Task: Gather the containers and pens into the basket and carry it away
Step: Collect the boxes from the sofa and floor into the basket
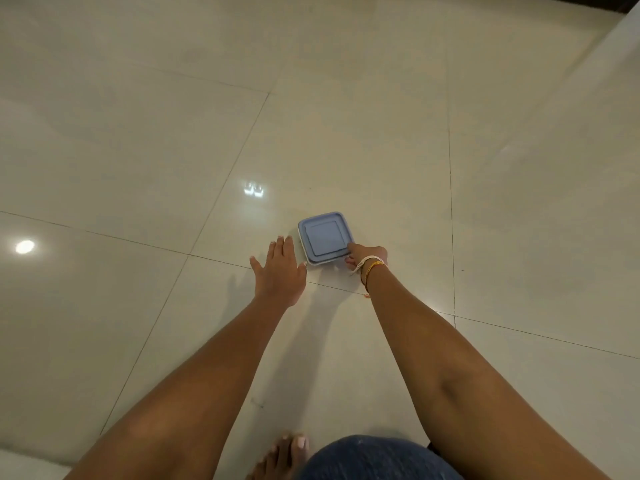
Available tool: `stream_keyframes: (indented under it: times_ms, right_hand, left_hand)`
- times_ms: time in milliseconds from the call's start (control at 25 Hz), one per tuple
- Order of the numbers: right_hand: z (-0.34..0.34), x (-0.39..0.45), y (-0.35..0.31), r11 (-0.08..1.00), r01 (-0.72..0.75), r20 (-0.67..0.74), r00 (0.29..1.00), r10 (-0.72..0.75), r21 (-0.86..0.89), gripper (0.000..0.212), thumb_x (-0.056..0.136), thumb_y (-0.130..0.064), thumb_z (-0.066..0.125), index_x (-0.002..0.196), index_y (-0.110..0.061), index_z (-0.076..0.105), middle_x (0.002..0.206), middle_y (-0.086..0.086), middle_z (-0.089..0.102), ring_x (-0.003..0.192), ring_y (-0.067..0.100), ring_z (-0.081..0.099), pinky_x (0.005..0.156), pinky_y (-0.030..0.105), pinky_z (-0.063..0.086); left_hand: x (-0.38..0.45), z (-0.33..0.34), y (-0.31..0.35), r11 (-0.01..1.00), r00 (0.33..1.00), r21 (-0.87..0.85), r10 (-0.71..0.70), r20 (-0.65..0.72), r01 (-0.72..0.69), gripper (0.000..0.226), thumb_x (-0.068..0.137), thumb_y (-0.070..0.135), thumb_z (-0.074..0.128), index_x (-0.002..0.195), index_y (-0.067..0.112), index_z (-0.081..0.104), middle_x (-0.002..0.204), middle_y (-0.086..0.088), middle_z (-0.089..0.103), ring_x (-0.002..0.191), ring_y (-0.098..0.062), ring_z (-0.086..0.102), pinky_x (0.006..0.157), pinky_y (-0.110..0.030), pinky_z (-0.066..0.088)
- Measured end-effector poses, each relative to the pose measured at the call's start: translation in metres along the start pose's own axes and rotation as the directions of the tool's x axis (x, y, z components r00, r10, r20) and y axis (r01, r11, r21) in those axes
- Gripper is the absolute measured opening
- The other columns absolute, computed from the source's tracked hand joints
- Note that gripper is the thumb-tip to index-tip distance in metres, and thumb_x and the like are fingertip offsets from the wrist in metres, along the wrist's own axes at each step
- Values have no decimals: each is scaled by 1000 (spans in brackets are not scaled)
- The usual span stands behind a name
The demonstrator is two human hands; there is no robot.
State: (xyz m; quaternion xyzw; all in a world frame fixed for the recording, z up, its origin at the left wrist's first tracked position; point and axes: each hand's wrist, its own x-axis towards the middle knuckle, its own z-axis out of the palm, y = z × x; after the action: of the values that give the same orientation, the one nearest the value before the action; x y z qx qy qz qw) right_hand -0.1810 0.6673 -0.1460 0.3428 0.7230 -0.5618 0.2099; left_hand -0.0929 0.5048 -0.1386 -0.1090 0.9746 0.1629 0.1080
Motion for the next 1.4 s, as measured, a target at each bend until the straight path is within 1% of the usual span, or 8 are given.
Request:
stream_keyframes:
  times_ms: [80,160,320,520,760,1040,1240,1400]
  right_hand:
    - [-1,1,5,991,-73,-54,995,80,108,20,71,-16,72,78,-3,58,67,9,60,60,23,60,75,37,56]
    - [0,-5,5,979,-117,-16,992,122,169,18,70,-13,72,74,-2,58,62,10,58,52,23,57,77,45,59]
    - [4,-36,-17,944,-191,60,982,181,268,6,75,-2,60,70,-4,57,72,15,56,60,27,55,69,48,59]
    - [-3,-106,-63,941,-147,84,988,127,306,21,75,6,50,75,-9,66,85,18,63,77,33,61,59,39,60]
    - [-59,-242,-155,924,-123,101,991,92,362,28,75,2,52,74,-22,67,87,14,66,84,36,64,54,36,59]
    - [-140,-467,-259,954,-122,132,987,88,274,28,73,1,50,90,-12,68,90,15,62,83,36,61,61,46,59]
    - [-167,-612,-249,986,-91,266,963,51,139,16,82,-8,57,89,-17,68,81,10,62,69,26,60,63,42,60]
    - [-145,-681,-215,997,-73,364,929,64,13,30,87,-15,58,116,-15,65,93,12,64,76,25,62,71,44,59]
  left_hand:
    - [4,3,7,938,995,-334,-70,68,89,62,99,33,42,150,9,16,157,-10,25,143,-27,29,113,-49,26]
    - [8,-1,19,752,976,-622,-141,167,215,58,99,29,46,147,5,25,150,-16,37,136,-31,39,107,-38,33]
    - [12,-39,39,520,906,-744,-286,312,420,59,96,25,53,147,9,28,143,-16,45,128,-33,48,107,-43,41]
    - [-1,-116,61,586,890,-674,-359,283,450,41,90,9,52,131,11,45,126,-13,57,113,-32,56,89,-36,49]
    - [-66,-265,97,535,915,-745,-289,283,399,37,95,6,45,132,9,48,129,-15,55,114,-35,55,89,-52,55]
    - [-230,-477,149,535,938,-777,-278,208,331,40,97,7,45,137,7,45,133,-15,53,120,-35,53,96,-52,50]
    - [-357,-566,135,517,907,-759,-352,232,395,41,96,6,47,136,5,45,133,-18,53,118,-38,54,90,-55,53]
    - [-432,-586,87,452,861,-774,-453,230,444,38,91,4,52,129,4,54,125,-19,60,112,-41,58,87,-56,55]
